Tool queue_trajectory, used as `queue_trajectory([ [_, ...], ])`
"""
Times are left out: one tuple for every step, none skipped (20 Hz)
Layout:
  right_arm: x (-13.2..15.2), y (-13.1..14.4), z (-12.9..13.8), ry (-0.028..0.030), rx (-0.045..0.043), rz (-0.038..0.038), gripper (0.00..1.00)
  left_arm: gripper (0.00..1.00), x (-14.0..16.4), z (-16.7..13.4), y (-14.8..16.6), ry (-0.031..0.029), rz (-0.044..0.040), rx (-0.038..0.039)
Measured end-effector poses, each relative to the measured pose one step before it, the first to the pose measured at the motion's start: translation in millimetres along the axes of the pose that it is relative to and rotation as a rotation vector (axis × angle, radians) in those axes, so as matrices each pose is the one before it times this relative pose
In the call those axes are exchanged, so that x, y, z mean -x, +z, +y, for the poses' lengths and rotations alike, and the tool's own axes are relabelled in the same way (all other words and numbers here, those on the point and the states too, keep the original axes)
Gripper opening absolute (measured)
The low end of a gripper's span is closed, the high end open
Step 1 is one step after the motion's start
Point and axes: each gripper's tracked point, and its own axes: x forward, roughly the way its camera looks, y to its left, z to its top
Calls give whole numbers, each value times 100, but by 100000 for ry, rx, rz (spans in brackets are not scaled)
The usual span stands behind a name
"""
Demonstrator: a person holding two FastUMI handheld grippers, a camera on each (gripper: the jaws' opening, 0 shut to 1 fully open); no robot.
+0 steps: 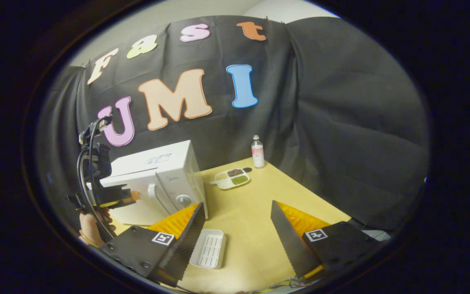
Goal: Open the microwave oven with the left hand, put the food in, and close the microwave oven.
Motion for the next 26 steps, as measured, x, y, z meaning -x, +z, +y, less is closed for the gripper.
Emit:
queue_trajectory([
  [236, 0, 23, 419, 309, -83, 100, 1, 281, -142, -246, -73, 1852, 1713],
  [171, -9, 32, 278, 284, 139, 92, 1, -67, 157, 466, -670, -1013, -58],
  [171, -88, -145, 166, 181, 226, 92, 0, 116, -64, -202, -1111, 1042, -387],
  [74, -57, 63, 603, -267, 386, 92, 1, 126, 125, -130, -806, 214, -1310],
  [79, -127, 203, 850, -150, 380, 92, 1, 220, 265, 312, -167, -984, -1816],
  [2, -153, 275, 1026, -46, 994, 100, 1, 368, 128, 394, -1165, -1180, -1401],
  [-83, -328, 189, 712, 378, 1234, 100, 0, 650, 2, 431, -1533, -1606, -858],
  [5, -281, 169, 639, 723, 1217, 100, 1, 690, 159, 261, -829, -1112, -1175],
  [-35, -205, 144, 595, 770, 883, 100, 1, 954, 642, 8, 750, -197, -1544],
  [100, -17, 326, 1192, 526, 633, 100, 1, 896, 780, -70, 1571, 31, -1761],
  [-58, -106, 551, 1403, 535, 701, 100, 1, 881, 731, -76, 972, 73, -1327],
  [47, -114, 337, 1078, 846, 958, 100, 1, 1130, 578, -203, 535, 762, -310],
  [24, -106, 362, 1070, 1073, 1009, 100, 2, 1166, 566, -35, 23, -254, 4],
  [0, 76, 329, 717, 1386, 351, 100, 2, 1052, 655, 108, 522, -884, -151],
  [103, 365, 153, 39, 1547, -594, 100, 2, 967, 866, 160, 842, -929, -888],
  [127, 529, 198, 202, 1269, -989, 92, 4, 906, 889, 80, 1430, -777, -1553],
  [197, 508, 452, 924, 299, -946, 92, 10, 906, 927, 274, 1765, -713, -1375],
  [13, 531, 548, 1426, -484, -852, 92, 19, 855, 799, 493, 1867, -1808, -1031],
  [71, 704, 584, 1360, -448, -1235, 92, 28, 673, 901, 772, 2570, -2560, -944],
  [83, 787, 382, 1041, 609, -1332, 92, 43, 1008, 791, 233, 2070, -829, -1571],
  [7, 785, 385, 681, 1586, -1336, 92, 78, 789, 889, 589, 2710, -2363, -1802],
  [28, 808, 240, 711, 1668, -1305, 91, 95, 540, 597, 758, 2151, -3087, -1236],
  [-37, 899, 374, 1140, 1026, -1387, 92, 95, 721, 477, 485, 1561, -1462, 4],
  [103, 1087, 458, 1788, 826, -1662, 92, 95, 744, 79, 256, 267, -1266, 1785],
  [104, 1137, 522, 1702, 1138, -1815, 92, 95, 665, 29, 500, -86, -1126, 2472],
  [281, 1162, 418, 1849, 1421, -2055, 92, 95, 685, 95, 575, -491, -871, 2928],
])
